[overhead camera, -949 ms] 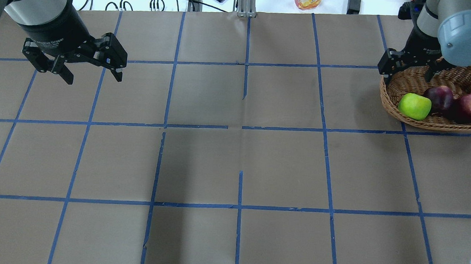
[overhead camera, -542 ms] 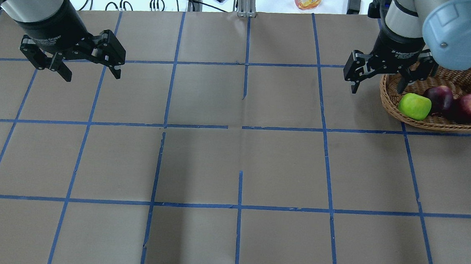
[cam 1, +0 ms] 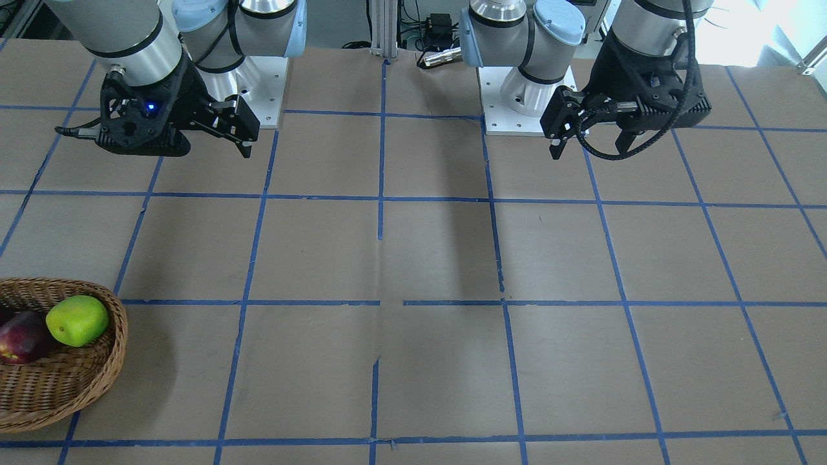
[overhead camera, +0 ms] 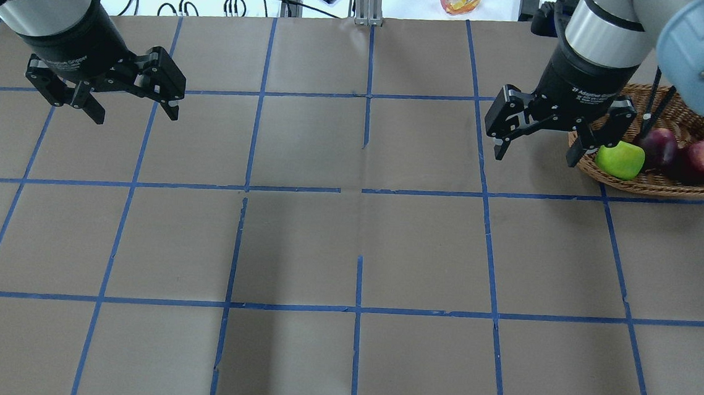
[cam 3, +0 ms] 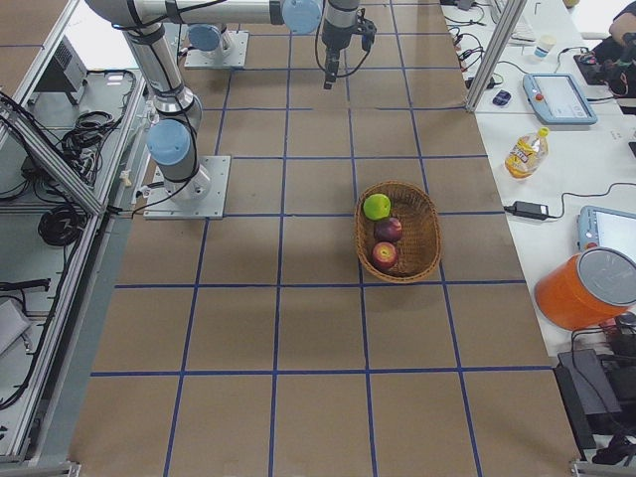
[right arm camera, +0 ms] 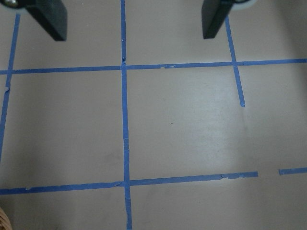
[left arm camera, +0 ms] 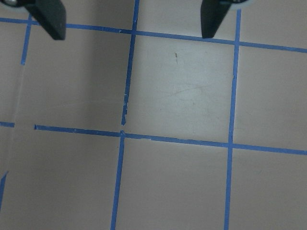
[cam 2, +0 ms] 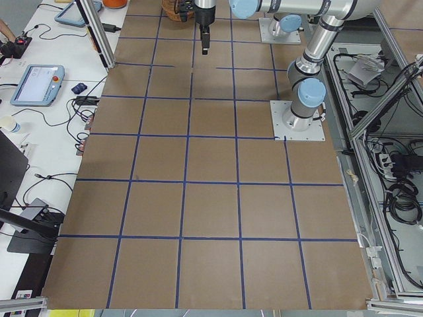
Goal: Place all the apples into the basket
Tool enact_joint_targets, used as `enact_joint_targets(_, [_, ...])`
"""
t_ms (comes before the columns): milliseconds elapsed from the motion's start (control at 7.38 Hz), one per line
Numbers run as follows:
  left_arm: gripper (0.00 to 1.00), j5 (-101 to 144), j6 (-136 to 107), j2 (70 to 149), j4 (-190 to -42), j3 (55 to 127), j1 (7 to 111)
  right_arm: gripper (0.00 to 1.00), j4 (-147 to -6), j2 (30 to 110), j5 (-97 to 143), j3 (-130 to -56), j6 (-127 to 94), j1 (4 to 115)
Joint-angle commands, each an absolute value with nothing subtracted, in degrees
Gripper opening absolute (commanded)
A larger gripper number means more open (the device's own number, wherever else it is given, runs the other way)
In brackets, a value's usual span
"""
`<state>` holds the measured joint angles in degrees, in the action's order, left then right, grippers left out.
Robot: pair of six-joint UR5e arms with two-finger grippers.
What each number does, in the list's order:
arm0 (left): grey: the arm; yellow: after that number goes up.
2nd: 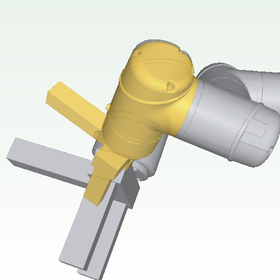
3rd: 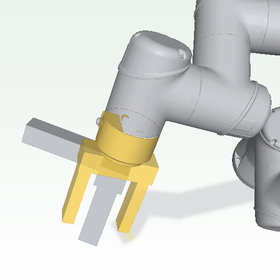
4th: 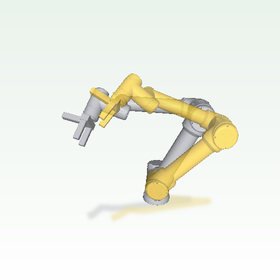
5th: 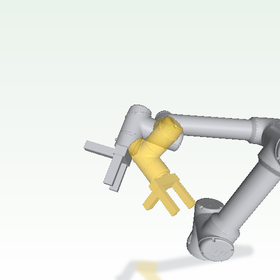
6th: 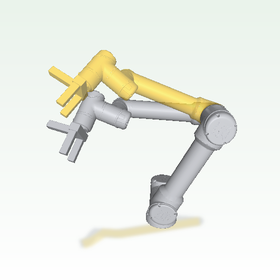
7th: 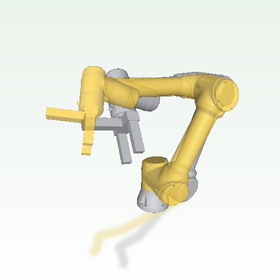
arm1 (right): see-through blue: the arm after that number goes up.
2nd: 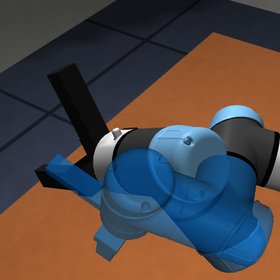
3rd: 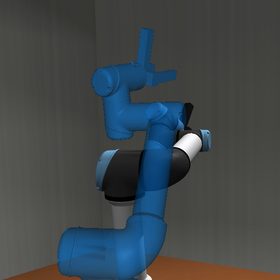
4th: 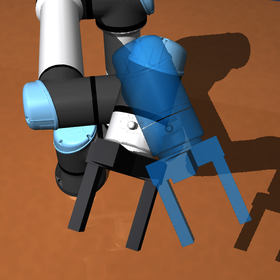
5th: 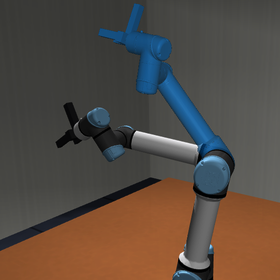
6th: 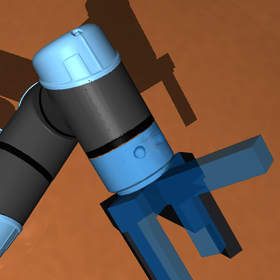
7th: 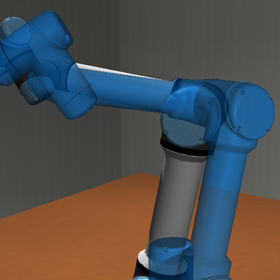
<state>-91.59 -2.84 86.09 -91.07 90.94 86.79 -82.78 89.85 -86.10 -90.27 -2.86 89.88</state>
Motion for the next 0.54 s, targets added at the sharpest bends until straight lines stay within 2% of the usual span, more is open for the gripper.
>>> enact_joint_targets(0, [1.0,-91.6,-2.6,86.1,-91.1,90.3,86.7,1.0,-83.0,89.9,-86.0,-91.0,-1.9,87.2])
enact_joint_targets(407, [1.0,-91.6,-2.9,85.8,-91.1,90.1,86.8,1.0,-82.4,91.5,-87.7,-91.1,-5.1,86.9])
